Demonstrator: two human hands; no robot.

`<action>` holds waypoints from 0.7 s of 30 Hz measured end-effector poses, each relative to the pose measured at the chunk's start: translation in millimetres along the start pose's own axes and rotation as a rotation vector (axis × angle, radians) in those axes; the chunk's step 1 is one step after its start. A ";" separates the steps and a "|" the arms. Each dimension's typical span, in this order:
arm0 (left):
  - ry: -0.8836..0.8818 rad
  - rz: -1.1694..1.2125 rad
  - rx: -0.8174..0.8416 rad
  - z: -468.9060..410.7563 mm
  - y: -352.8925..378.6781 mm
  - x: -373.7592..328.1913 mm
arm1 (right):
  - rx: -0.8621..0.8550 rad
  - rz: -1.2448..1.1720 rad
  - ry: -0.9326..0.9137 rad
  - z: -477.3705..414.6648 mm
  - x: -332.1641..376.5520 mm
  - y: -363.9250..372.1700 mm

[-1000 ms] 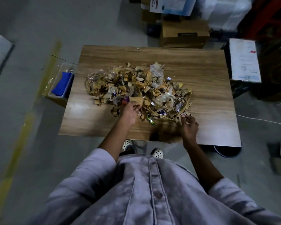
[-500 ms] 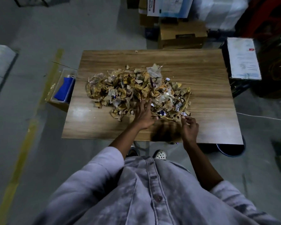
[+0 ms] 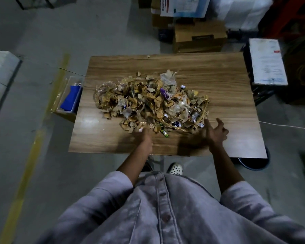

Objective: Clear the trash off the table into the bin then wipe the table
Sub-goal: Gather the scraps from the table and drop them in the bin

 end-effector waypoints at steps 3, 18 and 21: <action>-0.050 0.011 0.045 -3.8 -7.8 -3.4 | 0.070 0.081 0.010 -13.5 24.3 3.6; -0.189 0.261 0.241 -12.2 41.0 -51.6 | 0.396 -0.092 -0.089 43.8 93.1 81.0; -0.189 0.236 0.272 -11.0 45.9 -56.1 | 0.431 -0.119 -0.101 45.6 92.3 91.0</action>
Point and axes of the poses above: each hand's wrist, its own z-axis away from the middle knuckle, its own y-axis out of the palm, x = y × z, the point moved 3 cm from there along -z, towards the middle knuckle, and after that the axes turned 9 degrees about z, right-handed, at the moved point
